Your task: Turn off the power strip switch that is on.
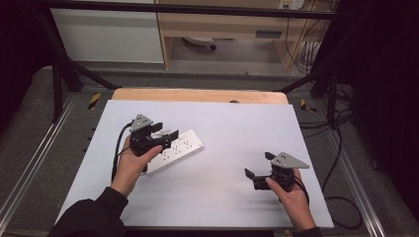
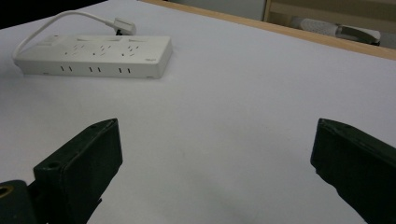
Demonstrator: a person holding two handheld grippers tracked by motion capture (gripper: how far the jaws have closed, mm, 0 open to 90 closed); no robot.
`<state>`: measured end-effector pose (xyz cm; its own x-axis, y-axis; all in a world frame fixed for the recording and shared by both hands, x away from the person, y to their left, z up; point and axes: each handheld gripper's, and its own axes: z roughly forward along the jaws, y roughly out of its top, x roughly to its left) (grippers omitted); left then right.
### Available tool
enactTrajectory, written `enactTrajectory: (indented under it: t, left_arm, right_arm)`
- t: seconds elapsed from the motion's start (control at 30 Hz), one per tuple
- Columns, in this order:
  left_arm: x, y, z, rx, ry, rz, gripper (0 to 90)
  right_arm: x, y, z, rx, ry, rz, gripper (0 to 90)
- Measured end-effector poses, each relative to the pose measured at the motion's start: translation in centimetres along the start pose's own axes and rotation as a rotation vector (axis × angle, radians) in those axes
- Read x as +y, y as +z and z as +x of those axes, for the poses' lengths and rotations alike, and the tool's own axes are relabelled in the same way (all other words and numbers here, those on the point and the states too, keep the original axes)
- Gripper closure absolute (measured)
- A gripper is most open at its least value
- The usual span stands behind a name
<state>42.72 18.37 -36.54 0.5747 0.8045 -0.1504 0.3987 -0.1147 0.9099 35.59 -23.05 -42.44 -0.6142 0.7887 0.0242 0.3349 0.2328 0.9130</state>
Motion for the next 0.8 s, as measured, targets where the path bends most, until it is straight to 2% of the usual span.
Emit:
enactTrajectory:
  t: [0.03,0.1,0.23,0.27,0.33,0.4,0.47,0.7,0.8]
  left_arm:
    - [0.0,0.1,0.1,0.0,-0.005,0.001,31.2]
    - [0.0,0.2,0.2,-0.005,-0.011,0.006,38.9]
    - [-0.2,0.5,0.4,-0.011,-0.005,0.01,44.9]
    - [-0.2,0.6,0.5,-0.013,-0.01,0.01,51.7]
    - [-0.3,0.7,0.7,-0.007,-0.007,0.005,54.1]
    - [-0.3,0.8,0.8,-0.009,-0.003,-0.004,60.9]
    - [-0.3,0.9,1.0,-0.013,-0.013,-0.008,62.4]
    - [-0.6,1.4,1.1,-0.012,-0.002,-0.009,77.9]
    - [-0.7,1.7,1.2,-0.012,-0.004,-0.003,80.6]
  right_arm:
    - [0.0,0.0,0.0,0.0,0.0,0.0,2.5]
    - [0.0,0.0,0.0,-0.001,0.002,0.002,2.5]
    - [-0.1,0.0,0.0,-0.003,-0.002,0.006,2.5]
    - [-0.1,0.0,0.1,-0.003,-0.007,0.01,2.5]
    - [-0.1,0.0,0.1,-0.002,-0.01,0.011,2.4]
    - [-0.1,0.0,0.1,-0.001,-0.009,0.011,2.4]
    - [-0.1,0.0,0.1,0.001,-0.009,0.012,2.4]
    - [-0.1,0.1,0.3,0.002,-0.023,0.02,2.4]
    - [-0.1,0.1,0.3,0.001,-0.022,0.02,2.3]
